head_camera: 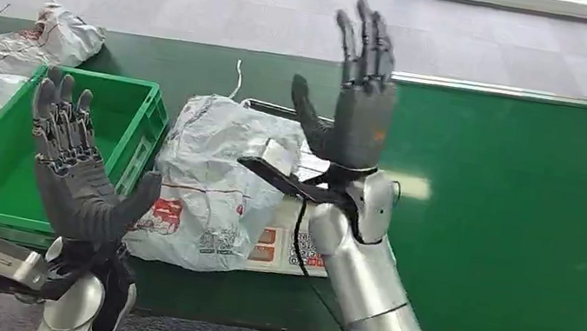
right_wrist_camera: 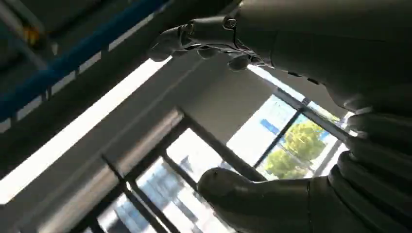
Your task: Moved the parcel from conveyor to table for the left to box.
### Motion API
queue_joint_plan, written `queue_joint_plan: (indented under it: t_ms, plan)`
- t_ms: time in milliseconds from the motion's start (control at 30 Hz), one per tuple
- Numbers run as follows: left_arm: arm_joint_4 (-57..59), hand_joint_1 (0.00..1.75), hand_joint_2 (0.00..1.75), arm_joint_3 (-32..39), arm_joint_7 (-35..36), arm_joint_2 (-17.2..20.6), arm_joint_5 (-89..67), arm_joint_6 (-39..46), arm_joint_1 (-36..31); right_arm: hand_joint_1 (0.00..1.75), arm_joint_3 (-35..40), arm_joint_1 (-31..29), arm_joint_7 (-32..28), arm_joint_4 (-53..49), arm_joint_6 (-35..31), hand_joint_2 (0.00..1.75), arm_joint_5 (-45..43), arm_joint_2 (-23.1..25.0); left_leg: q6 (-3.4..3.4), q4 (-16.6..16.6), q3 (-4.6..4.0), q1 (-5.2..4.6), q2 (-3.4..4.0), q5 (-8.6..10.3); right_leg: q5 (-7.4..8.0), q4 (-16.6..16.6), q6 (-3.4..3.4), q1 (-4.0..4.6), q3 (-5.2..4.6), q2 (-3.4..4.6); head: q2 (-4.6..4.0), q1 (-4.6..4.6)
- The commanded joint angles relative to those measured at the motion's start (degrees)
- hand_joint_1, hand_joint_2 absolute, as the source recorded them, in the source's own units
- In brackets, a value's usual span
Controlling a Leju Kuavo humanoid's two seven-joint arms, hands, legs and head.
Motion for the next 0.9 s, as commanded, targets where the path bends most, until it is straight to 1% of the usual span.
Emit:
queue_joint_plan:
  t_ms: [33,67,100,133,167,267,300,333,467,900]
  plan:
    - [30.9,0.0,1.75,-3.12,14.34,8.67,-39.16,5.39,-19.39,0.0,-13.57,15.37,-10.29,-51.89,0.22,1.75,-15.95,0.09,0.03,-0.11,-0.06,-0.05,-0.79,0.16,-0.11,-0.08,0.0,-0.04,0.21,-0.85,0.0,0.02]
    - [39.07,0.0,1.75,-5.64,21.53,9.66,-50.8,4.67,-24.6,0.0,-12.08,16.75,-10.29,-53.44,0.22,1.75,-15.33,0.09,0.04,-0.14,-0.02,-0.04,-0.83,0.17,-0.11,-0.14,0.0,-0.03,0.29,-0.91,0.0,0.04]
    - [48.47,0.0,1.75,-7.72,25.08,9.24,-58.59,3.43,-30.12,0.0,-11.04,17.43,-10.29,-53.47,0.22,1.75,-14.41,0.09,0.04,-0.11,-0.01,-0.05,-0.75,0.13,-0.13,-0.09,0.03,-0.08,0.29,-0.82,0.0,0.02]
    - [51.25,0.0,1.75,-8.05,25.86,9.67,-59.85,1.26,-32.19,0.0,-9.67,17.24,-8.72,-53.56,0.22,1.75,-12.61,0.09,0.02,-0.17,0.02,-0.03,-0.93,0.23,-0.1,-0.15,0.0,-0.08,0.34,-1.02,0.0,0.0]
    - [57.96,0.0,1.75,-10.7,29.3,9.43,-65.19,-2.29,-37.45,0.0,-7.97,17.88,-8.68,-52.04,0.22,1.75,-11.89,0.09,0.03,-0.06,-0.02,-0.08,-0.72,0.17,-0.09,-0.04,0.02,-0.13,0.19,-0.79,0.0,0.0]
    - [71.41,0.0,1.75,-11.84,31.18,8.04,-68.89,-3.55,-44.09,0.0,-7.18,17.91,-10.29,-47.29,0.22,1.75,-12.27,0.09,0.05,-0.09,0.0,-0.03,-0.51,0.28,0.07,-0.14,-0.01,-0.04,0.2,-0.68,0.0,-0.02]
    - [75.04,0.0,1.75,-12.23,31.71,8.69,-71.05,-4.24,-45.54,0.0,-5.63,17.39,-8.62,-45.68,0.22,1.75,-10.24,0.09,-0.02,-0.06,0.06,-0.05,-0.21,0.24,0.17,-0.09,-0.04,-0.05,0.13,-0.34,0.0,0.04]
    - [75.04,0.0,1.75,-12.23,31.71,8.69,-71.05,-4.24,-45.54,0.0,-5.63,17.39,-8.62,-45.68,0.22,1.75,-10.24,0.09,-0.04,-0.07,0.09,-0.06,0.17,0.22,0.3,-0.07,-0.09,-0.04,0.02,0.03,0.0,-0.02]
    - [75.04,0.0,1.75,-12.23,31.71,8.69,-71.05,-4.24,-45.54,0.0,-5.63,17.39,-8.62,-45.68,0.22,1.75,-10.24,0.09,-0.05,-0.08,0.06,-0.05,0.61,0.34,0.49,-0.06,-0.12,-0.03,-0.11,0.42,0.0,0.0]
    - [75.04,0.0,1.75,-12.23,31.71,8.69,-71.05,-4.24,-45.54,0.0,-5.63,17.39,-8.62,-45.68,0.22,1.75,-10.24,0.09,-0.06,-0.07,-0.03,0.01,0.6,0.39,0.53,-0.06,-0.1,0.03,-0.15,0.5,0.0,0.02]
